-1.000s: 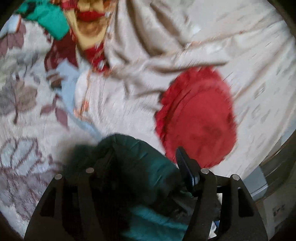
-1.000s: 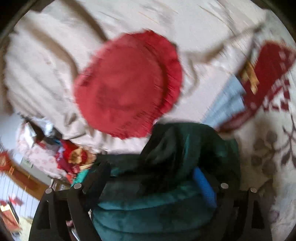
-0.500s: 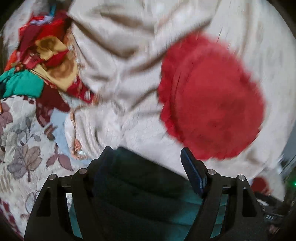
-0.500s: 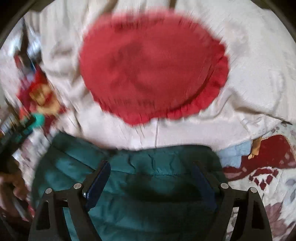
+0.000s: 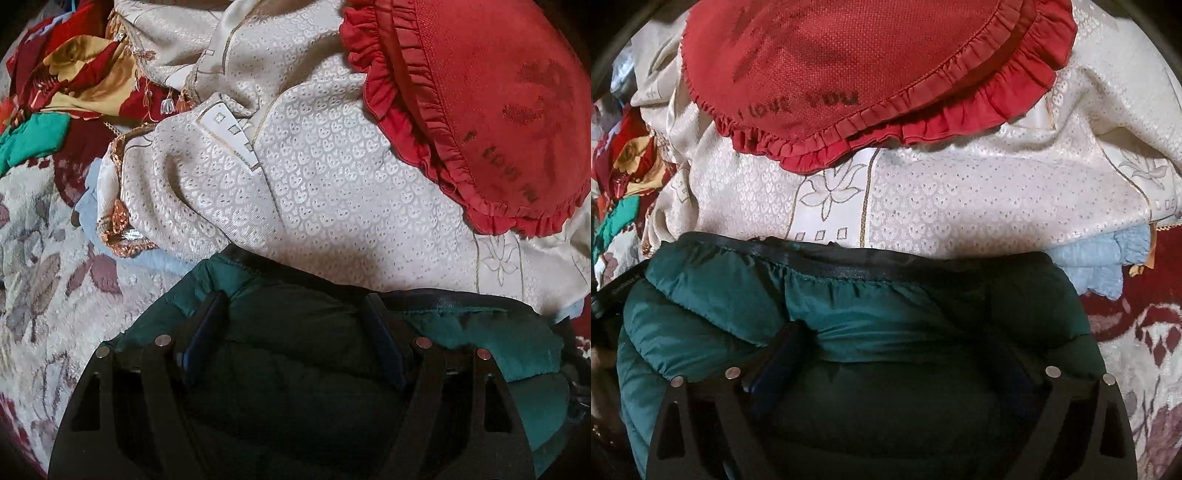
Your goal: Fold large clothes
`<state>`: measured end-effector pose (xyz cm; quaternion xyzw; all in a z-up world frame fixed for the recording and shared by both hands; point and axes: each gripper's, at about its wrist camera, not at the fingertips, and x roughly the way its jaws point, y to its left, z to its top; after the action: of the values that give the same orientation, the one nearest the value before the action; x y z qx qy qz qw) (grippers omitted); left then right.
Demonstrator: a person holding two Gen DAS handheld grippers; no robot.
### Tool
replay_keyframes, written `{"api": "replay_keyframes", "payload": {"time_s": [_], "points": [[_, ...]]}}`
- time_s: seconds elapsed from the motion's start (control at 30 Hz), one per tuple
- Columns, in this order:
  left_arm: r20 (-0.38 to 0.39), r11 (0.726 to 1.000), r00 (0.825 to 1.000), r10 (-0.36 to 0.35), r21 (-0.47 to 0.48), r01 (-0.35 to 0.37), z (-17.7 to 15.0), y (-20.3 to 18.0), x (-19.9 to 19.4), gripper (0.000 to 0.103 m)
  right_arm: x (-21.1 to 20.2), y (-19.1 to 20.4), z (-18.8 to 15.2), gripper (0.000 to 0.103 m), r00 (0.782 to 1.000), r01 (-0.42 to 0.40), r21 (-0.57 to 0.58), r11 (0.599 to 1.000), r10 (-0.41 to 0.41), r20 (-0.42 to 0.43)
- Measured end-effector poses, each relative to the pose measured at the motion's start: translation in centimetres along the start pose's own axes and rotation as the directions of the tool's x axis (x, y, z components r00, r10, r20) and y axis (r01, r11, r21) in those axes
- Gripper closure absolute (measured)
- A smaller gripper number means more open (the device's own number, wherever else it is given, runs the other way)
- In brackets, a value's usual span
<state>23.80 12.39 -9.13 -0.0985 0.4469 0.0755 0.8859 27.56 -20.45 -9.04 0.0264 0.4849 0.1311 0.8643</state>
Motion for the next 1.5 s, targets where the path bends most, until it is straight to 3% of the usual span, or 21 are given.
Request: {"api": "replay_keyframes", "payload": {"time_s": [0.2, 0.3, 0.4, 0.5, 0.57, 0.63, 0.67, 0.73, 1.03, 1.5], "points": [[-0.007, 1.000, 1.000, -0.017, -0.016, 0.016, 0.5, 0.0, -0.3, 0.026, -0.5, 0.2, -0.1, 0.003, 1.000, -0.009, -0.019, 1.000, 0.009, 0.028], [0.066, 0.997, 0.996, -0.063, -0.049, 0.067, 1.2, 0.3, -3.2, 0.026, -1.1, 0.4, -0.1, 0.003, 0.999, 0.001, -0.021, 1.000, -0.001, 0.035], [0.181, 0.980, 0.964, -0.196, 0.009, 0.198, 1.4, -0.7, -8.1, 0.026, -3.5, 1.5, 0.2, 0.004, 0.994, 0.101, -0.009, 0.995, -0.101, 0.043], [0.181, 0.949, 0.932, -0.315, 0.084, 0.305, -0.1, -2.6, -10.1, 0.026, -8.3, 2.9, -0.8, 0.004, 0.982, 0.103, 0.030, 0.994, -0.106, 0.157], [0.072, 0.952, 0.952, -0.299, 0.093, 0.292, -1.3, -4.0, -7.7, 0.026, -9.7, 3.5, -1.7, 0.004, 0.977, 0.071, 0.052, 0.996, -0.080, 0.196], [-0.089, 0.967, 0.970, -0.227, 0.095, 0.235, -2.5, -5.3, -4.0, 0.026, -8.5, 3.5, -2.3, 0.004, 0.983, 0.091, 0.073, 0.993, -0.102, 0.153], [-0.098, 0.971, 0.975, -0.198, 0.112, 0.209, -2.9, -5.8, -3.3, 0.025, -6.7, 3.2, -2.6, 0.004, 0.989, 0.111, 0.082, 0.991, -0.118, 0.094], [-0.083, 0.972, 0.981, -0.173, 0.145, 0.183, -2.9, -6.6, -3.5, 0.023, -4.3, 2.4, -3.2, 0.001, 0.992, 0.121, 0.094, 0.988, -0.123, 0.010], [-0.087, 0.970, 0.978, -0.191, 0.138, 0.202, -3.1, -6.6, -2.9, 0.016, -4.0, 2.6, -3.7, 0.000, 0.991, 0.127, 0.056, 0.990, -0.129, 0.029], [-0.080, 0.969, 0.983, -0.168, 0.167, 0.179, -3.3, -6.9, -2.9, 0.016, -4.0, 3.2, -3.9, 0.000, 0.983, 0.174, 0.020, 0.985, -0.175, 0.051]]}}
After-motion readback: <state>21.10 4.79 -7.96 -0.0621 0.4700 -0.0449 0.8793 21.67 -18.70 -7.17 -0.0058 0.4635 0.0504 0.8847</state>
